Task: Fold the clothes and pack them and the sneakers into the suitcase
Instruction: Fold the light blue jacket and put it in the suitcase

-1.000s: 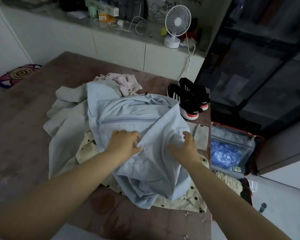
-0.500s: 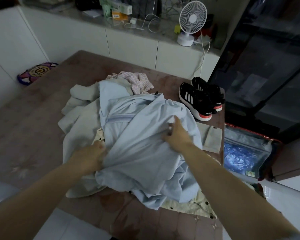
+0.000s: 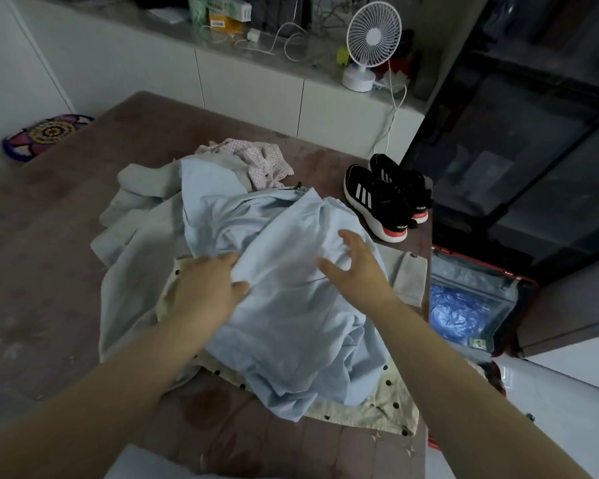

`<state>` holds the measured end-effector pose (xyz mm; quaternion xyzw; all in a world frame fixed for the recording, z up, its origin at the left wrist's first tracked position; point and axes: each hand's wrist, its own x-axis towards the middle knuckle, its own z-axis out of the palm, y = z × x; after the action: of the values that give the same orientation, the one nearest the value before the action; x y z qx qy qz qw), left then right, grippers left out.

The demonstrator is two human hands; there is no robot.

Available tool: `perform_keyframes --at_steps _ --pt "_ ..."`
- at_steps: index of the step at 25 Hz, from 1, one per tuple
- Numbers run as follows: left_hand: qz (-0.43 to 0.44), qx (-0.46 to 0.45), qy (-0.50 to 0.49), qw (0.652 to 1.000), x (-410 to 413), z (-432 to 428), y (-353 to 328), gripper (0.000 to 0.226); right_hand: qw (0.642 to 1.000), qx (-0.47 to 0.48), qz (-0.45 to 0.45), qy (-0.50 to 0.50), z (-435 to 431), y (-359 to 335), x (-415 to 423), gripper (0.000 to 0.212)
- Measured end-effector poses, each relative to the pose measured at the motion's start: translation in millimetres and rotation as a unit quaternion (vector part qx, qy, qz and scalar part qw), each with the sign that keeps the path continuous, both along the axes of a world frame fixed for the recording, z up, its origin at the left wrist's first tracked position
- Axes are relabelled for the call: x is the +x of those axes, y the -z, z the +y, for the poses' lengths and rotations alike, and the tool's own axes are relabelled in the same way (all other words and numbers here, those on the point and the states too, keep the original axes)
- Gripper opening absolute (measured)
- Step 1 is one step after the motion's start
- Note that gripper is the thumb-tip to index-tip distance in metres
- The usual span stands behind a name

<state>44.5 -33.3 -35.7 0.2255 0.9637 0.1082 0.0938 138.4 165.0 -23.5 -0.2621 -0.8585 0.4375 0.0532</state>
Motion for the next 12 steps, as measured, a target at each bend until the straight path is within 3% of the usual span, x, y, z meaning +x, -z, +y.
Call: perform_keyframes --at_steps 2,4,6,7,10,12 --pt "0.053 0.043 0.094 0.993 33.2 27.4 -19.6 0.038 0.994 -0.109 0.023 0.021 -5.2 -23.3 -0.3 0.075" --pt "0.048 0.082 0.185 0.978 68.2 55.6 -30.7 0.039 0.985 -0.168 -0.016 0.020 -7.8 -32.5 -5.2 0.090" --pt "0.007 0.081 0.253 0.964 93.9 73.3 -31.3 0.043 0.990 -0.114 -0.086 0.002 -5.0 -26.9 -5.0 0.108" --pt "-0.017 0.072 0.282 0.956 102.7 76.5 -29.0 0.047 0.991 -0.067 -0.111 0.002 -0.1 -21.5 -0.6 0.107" --pt "-0.060 0.088 0.322 0.941 103.5 60.2 -10.2 0.063 0.989 0.043 -0.079 0.115 37.8 -5.9 22.7 0.071" --pt "0.014 0.173 0.222 0.959 85.2 45.5 4.7 0.064 0.967 0.032 -0.023 0.250 68.9 -2.0 43.3 0.052"
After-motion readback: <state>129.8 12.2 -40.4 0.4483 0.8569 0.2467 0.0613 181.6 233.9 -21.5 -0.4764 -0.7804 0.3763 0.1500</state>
